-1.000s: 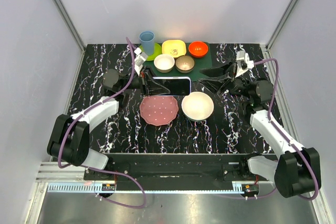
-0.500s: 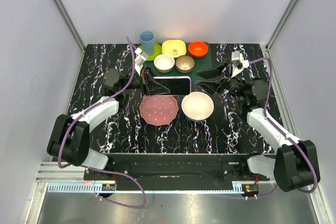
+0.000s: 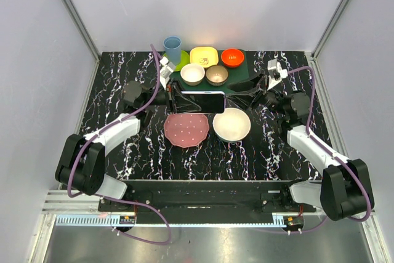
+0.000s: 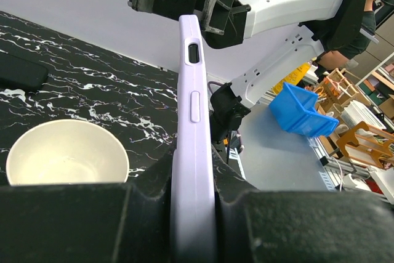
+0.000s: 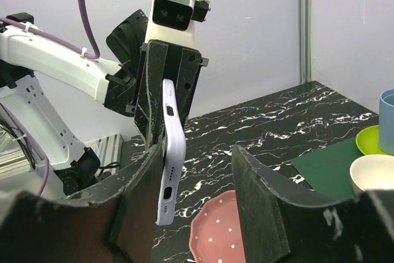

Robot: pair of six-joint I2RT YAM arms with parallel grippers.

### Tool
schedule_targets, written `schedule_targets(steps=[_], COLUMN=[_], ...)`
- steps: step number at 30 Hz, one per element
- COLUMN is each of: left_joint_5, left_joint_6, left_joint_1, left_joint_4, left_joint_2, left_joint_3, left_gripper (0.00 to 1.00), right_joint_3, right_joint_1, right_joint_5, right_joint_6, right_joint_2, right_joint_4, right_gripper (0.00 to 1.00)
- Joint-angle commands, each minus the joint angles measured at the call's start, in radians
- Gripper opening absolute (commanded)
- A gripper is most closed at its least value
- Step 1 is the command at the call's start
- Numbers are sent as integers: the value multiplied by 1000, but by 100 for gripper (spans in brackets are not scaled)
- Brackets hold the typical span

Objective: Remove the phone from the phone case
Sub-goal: Remove the phone case from the phone.

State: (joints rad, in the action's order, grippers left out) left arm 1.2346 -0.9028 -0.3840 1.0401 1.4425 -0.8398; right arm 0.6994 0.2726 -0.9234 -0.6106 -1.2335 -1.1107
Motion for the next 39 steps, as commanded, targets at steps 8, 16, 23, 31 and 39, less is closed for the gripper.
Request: schedule_targets(steps=[8,16,23,31,39], left_joint_5=[-4,9,29,62,78], left_joint_6=[25,22,12,-61,-85], left_joint_1=[-6,-10,-21,-33,-44], left_joint_4=[72,87,110,239,284], left_joint_2=[-11,-14,-16,-17,-22], left_joint_3=[-18,-16,-15,-2,1], left_gripper=[0,0,0,0,0], right_joint_3=[3,9,15,40,55], right_joint_1=[11,13,10,2,-19], right_joint_5=[41,44,23,-15,-31], right_joint_6=[35,37,31,-86,-182], right_joint_2=[2,-1,-11,-50,-83], right_joint_4=[-20,-6,-8,-44,-87], right_gripper=[52,46,37,25,19])
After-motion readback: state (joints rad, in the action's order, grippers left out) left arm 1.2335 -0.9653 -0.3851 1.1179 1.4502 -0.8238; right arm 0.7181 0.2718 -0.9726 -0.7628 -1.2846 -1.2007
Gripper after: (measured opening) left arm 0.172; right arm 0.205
